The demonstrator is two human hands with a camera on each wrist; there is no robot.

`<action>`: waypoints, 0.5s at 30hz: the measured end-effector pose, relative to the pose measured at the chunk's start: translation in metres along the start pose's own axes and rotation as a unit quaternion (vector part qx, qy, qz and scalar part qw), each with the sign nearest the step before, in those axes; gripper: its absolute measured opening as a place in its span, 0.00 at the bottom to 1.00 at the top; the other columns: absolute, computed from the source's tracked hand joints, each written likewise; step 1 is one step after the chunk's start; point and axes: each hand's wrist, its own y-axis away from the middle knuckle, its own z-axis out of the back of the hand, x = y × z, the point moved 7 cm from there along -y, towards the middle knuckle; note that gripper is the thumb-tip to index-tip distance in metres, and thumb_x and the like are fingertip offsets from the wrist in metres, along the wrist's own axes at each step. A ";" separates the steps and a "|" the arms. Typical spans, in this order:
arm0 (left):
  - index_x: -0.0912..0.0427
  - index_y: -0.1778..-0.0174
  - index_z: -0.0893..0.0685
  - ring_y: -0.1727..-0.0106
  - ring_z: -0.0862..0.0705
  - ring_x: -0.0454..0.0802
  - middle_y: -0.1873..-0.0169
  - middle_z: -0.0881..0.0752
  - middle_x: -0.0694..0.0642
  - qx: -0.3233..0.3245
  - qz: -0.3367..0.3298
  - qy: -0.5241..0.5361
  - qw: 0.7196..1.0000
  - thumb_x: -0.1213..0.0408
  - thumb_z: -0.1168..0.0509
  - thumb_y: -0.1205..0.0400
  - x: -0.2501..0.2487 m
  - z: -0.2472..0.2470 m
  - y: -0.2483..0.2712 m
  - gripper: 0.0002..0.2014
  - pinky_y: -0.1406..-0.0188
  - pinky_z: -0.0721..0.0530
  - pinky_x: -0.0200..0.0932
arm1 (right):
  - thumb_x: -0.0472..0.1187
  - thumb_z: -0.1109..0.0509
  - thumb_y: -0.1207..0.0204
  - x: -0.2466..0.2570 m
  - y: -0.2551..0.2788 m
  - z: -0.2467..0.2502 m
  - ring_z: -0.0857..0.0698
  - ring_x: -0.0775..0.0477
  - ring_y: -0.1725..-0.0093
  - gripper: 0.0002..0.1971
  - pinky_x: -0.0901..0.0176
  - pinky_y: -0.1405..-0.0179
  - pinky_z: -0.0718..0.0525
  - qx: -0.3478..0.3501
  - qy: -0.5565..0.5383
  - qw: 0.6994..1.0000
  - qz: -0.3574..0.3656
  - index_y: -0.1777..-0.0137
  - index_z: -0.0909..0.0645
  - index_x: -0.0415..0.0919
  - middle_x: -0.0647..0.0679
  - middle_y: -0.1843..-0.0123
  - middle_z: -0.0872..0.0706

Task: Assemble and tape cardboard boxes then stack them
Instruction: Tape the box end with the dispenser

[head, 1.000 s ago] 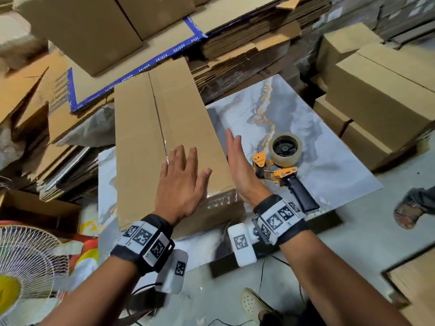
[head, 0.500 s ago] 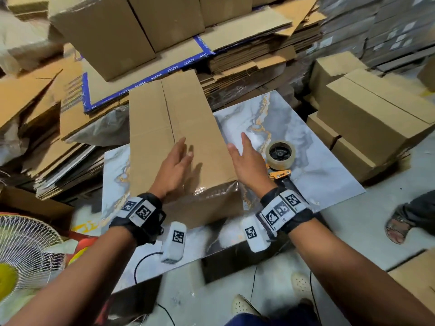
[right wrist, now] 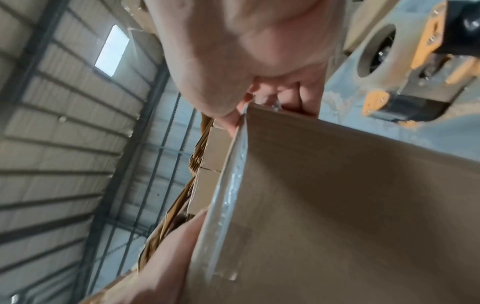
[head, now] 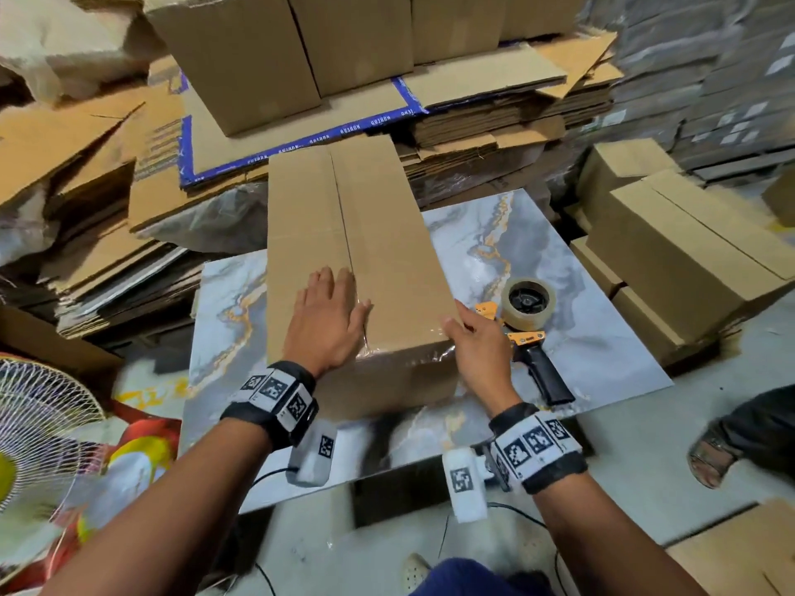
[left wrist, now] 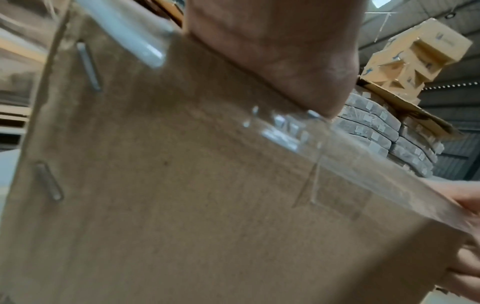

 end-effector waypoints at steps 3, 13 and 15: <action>0.60 0.15 0.39 0.16 0.39 0.66 0.16 0.37 0.69 0.002 0.003 -0.004 1.000 0.43 0.53 0.10 0.005 0.000 0.000 0.32 0.17 0.39 0.65 | 0.49 0.38 0.13 0.006 0.004 -0.011 0.15 0.36 0.41 0.18 0.44 0.41 0.16 -0.016 0.041 0.999 0.010 0.29 0.16 0.46 0.40 0.40 0.10; 0.59 0.16 0.38 0.16 0.39 0.67 0.17 0.36 0.69 0.005 0.005 -0.005 1.000 0.43 0.54 0.10 0.000 0.001 0.001 0.31 0.18 0.39 0.65 | 0.56 0.28 0.20 -0.007 -0.007 -0.002 0.13 0.55 0.35 0.24 0.46 0.28 0.18 0.038 -0.008 0.999 -0.007 0.29 0.14 0.44 0.55 0.37 0.09; 0.58 0.16 0.38 0.17 0.39 0.67 0.17 0.36 0.69 0.005 0.004 -0.004 1.000 0.43 0.54 0.10 0.000 0.001 0.001 0.31 0.18 0.38 0.65 | 0.48 0.33 0.14 -0.004 -0.006 -0.001 0.12 0.44 0.39 0.17 0.40 0.33 0.17 0.016 0.004 1.000 0.003 0.35 0.13 0.38 0.44 0.42 0.08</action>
